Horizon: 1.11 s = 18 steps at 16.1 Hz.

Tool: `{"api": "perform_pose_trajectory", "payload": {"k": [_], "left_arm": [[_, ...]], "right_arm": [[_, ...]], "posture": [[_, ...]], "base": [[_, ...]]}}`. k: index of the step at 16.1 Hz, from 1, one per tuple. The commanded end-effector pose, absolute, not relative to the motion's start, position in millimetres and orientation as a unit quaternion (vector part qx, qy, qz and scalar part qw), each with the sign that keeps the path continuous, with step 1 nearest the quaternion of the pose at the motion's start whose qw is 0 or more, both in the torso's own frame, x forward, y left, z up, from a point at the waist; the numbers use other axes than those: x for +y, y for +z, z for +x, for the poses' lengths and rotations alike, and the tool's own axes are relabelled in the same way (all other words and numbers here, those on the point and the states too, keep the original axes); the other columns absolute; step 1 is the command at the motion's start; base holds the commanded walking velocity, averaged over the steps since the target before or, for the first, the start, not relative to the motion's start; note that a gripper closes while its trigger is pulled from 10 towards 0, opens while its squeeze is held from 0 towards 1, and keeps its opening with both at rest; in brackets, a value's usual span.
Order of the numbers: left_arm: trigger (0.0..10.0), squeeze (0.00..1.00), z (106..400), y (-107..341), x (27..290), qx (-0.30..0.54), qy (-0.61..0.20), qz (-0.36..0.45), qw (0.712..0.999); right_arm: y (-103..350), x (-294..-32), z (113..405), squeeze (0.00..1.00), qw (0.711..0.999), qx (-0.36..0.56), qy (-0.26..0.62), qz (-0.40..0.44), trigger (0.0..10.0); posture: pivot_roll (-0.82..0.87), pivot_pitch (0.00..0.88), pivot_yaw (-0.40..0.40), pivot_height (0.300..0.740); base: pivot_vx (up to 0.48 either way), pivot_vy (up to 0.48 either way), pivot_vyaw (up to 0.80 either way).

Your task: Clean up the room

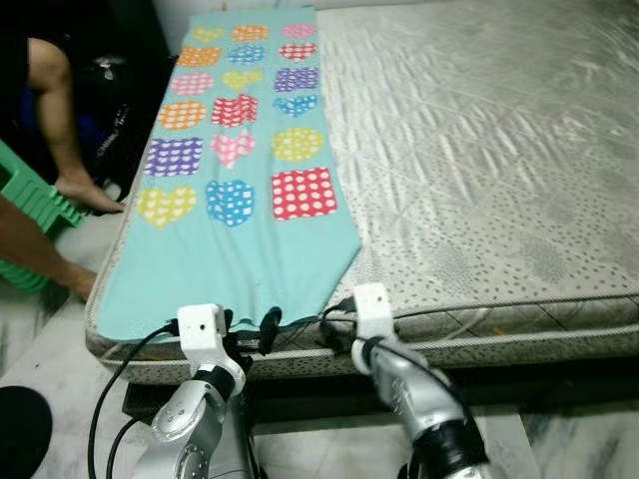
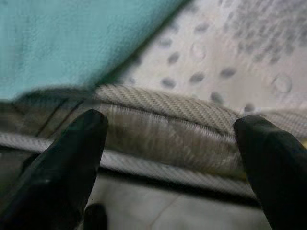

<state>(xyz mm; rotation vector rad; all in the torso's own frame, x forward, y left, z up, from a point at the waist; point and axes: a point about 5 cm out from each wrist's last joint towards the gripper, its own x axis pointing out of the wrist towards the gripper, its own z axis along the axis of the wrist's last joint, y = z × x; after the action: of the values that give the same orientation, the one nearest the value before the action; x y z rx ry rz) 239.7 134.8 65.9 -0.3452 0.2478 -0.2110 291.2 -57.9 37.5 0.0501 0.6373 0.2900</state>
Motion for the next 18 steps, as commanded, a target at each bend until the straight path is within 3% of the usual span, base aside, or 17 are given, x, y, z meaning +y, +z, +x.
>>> {"api": "perform_pose_trajectory", "payload": {"k": [1, 5, 8, 10, 13, 16, 18], "left_arm": [[10.0, 0.00, 238.3, 67.2, 137.9, 0.128, -0.101, -0.169, 0.972], [10.0, 0.00, 237.2, 70.1, 136.6, 0.134, -0.113, -0.170, 0.970], [10.0, 0.00, 235.8, 71.6, 136.1, 0.136, -0.114, -0.170, 0.969], [10.0, 0.00, 235.2, 72.4, 136.4, 0.132, -0.115, -0.160, 0.971], [10.0, 0.00, 237.1, 72.1, 136.9, 0.130, -0.112, -0.157, 0.973], [10.0, 0.00, 238.4, 71.6, 136.2, 0.130, -0.114, -0.156, 0.973], [10.0, 0.00, 238.9, 71.4, 136.1, 0.133, -0.116, -0.155, 0.972]], "right_arm": [[23.4, -41.4, 273.5, 0.00, 0.916, 0.367, 0.153, 0.064, 10.0], [32.9, -39.0, 281.9, 0.00, 0.900, 0.383, 0.140, 0.155, 10.0], [61.9, -27.6, 293.0, 0.00, 0.896, 0.322, 0.187, 0.240, 10.0], [94.6, -37.4, 308.3, 0.00, 0.931, 0.191, 0.195, 0.240, 10.0], [118.9, -57.7, 318.1, 0.00, 0.958, 0.101, 0.168, 0.210, 10.0], [106.1, -46.1, 306.3, 0.00, 0.935, 0.155, 0.210, 0.240, 10.0], [72.2, -32.0, 285.5, 0.00, 0.919, 0.256, 0.226, 0.196, 10.0]], "posture": [[-0.06, 0.158, 0.072, 0.539], [-0.04, 0.154, 0.075, 0.539], [-0.04, 0.148, 0.073, 0.539], [-0.03, 0.146, 0.072, 0.539], [-0.04, 0.138, 0.073, 0.539], [-0.04, 0.133, 0.075, 0.539], [-0.04, 0.134, 0.079, 0.539]], "base": [[0.000, 0.000, 0.00], [0.000, 0.000, 0.00], [0.000, 0.000, 0.00], [0.000, 0.000, 0.00], [0.000, 0.000, 0.00], [0.000, 0.000, 0.00], [0.000, 0.000, 0.00]]}}
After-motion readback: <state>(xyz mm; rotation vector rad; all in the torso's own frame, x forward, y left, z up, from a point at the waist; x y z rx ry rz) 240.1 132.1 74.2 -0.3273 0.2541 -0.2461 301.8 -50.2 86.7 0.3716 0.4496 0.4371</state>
